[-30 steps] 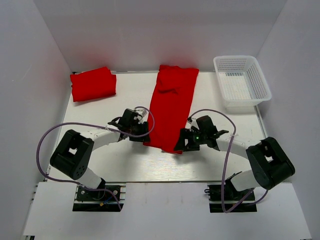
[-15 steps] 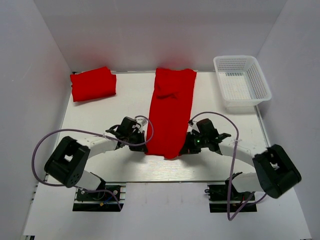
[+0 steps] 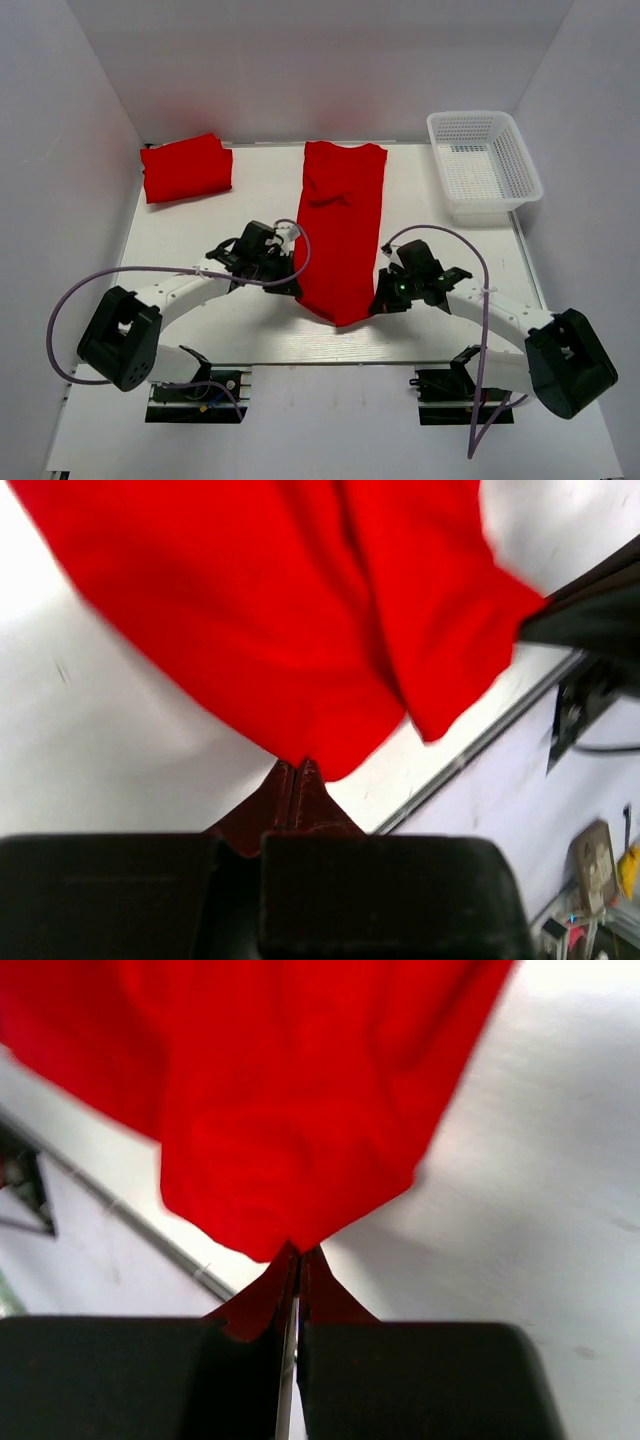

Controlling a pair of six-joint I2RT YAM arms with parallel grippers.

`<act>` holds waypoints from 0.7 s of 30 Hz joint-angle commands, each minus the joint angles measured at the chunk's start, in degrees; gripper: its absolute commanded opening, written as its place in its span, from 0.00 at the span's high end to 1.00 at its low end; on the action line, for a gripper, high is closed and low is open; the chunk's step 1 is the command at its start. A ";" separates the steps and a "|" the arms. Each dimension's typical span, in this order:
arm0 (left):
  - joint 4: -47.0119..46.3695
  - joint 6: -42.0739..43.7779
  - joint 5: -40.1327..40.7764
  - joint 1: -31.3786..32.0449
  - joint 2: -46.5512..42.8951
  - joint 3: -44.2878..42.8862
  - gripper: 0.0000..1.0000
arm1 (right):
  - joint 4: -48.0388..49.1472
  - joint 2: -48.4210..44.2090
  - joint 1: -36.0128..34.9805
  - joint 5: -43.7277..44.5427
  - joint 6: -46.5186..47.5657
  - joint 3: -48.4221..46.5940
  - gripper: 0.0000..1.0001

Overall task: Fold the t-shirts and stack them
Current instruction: Grab the bottom of the folded rectangular tshirt with both arms, then fold the folded rectangular tshirt in 1/3 of the way

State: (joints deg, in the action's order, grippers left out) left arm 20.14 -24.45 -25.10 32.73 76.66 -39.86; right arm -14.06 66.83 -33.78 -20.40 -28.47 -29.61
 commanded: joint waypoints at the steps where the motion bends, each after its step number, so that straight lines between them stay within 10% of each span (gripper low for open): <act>1: -0.72 -0.16 3.73 -1.08 2.42 -6.18 1.00 | -1.75 2.95 0.47 6.59 1.13 -5.98 1.00; 21: 2.10 -1.31 16.05 -5.92 25.19 -37.22 1.00 | -6.24 22.29 6.27 23.13 5.00 -35.25 1.00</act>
State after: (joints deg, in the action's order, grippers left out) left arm 21.39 -27.11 -10.70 27.79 101.97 -73.38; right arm -19.16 87.57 -28.40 -0.34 -25.78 -60.58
